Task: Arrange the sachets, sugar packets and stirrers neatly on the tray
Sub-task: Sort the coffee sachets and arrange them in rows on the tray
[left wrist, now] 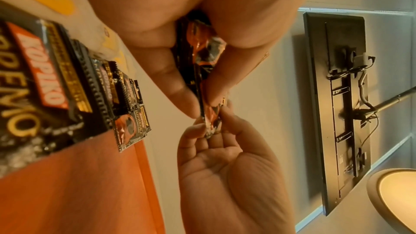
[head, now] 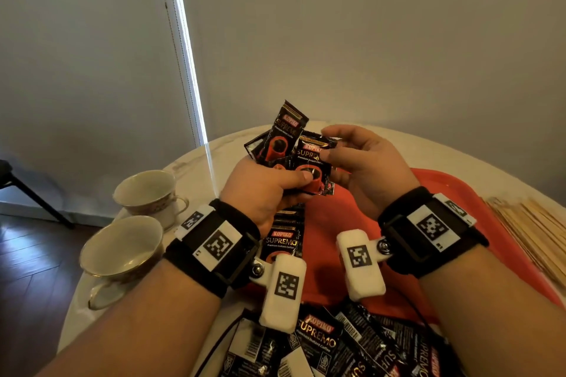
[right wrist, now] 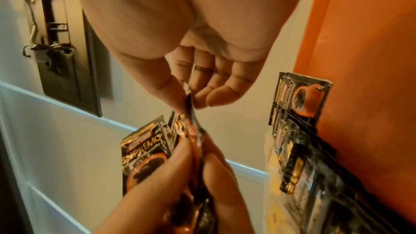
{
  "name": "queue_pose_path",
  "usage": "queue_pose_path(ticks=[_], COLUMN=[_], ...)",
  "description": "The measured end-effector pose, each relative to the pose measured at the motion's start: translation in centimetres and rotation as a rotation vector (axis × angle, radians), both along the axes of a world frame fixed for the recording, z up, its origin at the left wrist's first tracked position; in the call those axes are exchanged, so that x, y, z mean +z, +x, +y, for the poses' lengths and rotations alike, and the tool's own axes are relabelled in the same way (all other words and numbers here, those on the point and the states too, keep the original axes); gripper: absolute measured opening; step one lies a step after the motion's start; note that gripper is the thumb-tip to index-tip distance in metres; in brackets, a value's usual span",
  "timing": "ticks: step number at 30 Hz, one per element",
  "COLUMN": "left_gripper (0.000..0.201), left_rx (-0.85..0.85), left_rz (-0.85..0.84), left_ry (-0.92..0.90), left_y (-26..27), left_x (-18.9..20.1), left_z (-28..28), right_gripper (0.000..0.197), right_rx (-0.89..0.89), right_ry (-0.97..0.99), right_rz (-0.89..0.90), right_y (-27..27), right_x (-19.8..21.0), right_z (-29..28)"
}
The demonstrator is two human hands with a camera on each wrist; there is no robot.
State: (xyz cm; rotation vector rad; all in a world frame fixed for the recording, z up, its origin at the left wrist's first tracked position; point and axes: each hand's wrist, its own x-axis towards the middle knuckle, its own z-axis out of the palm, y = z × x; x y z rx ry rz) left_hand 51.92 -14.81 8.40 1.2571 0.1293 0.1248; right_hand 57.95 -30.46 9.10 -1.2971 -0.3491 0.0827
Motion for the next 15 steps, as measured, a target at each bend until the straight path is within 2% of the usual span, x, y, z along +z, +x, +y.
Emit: queue_pose_path(ticks=[2,7,11,15], left_gripper=[0.022,0.022,0.017,0.016], left_rx=[-0.006,0.011,0.036,0.061], left_rz=[0.001,0.006,0.022,0.031], left_ry=[0.004,-0.008,-0.023,-0.062], left_y=[0.01,0.04,0.05,0.05], left_x=[0.04,0.13,0.15,0.27], left_z=[-0.01,-0.06,-0.20,-0.17], right_gripper=[0.029,0.008,0.008,0.011], right_rx=[-0.020,-0.067,-0.099,0.025], right_ry=[0.025,0.052,0.038,-0.062], right_rz=[0.048,0.150,0.166,0.166], right_y=[0.08,-0.05,0.00,-0.56], right_x=[0.12,0.23,0.04,0.13], right_z=[-0.13,-0.04,0.04,0.26])
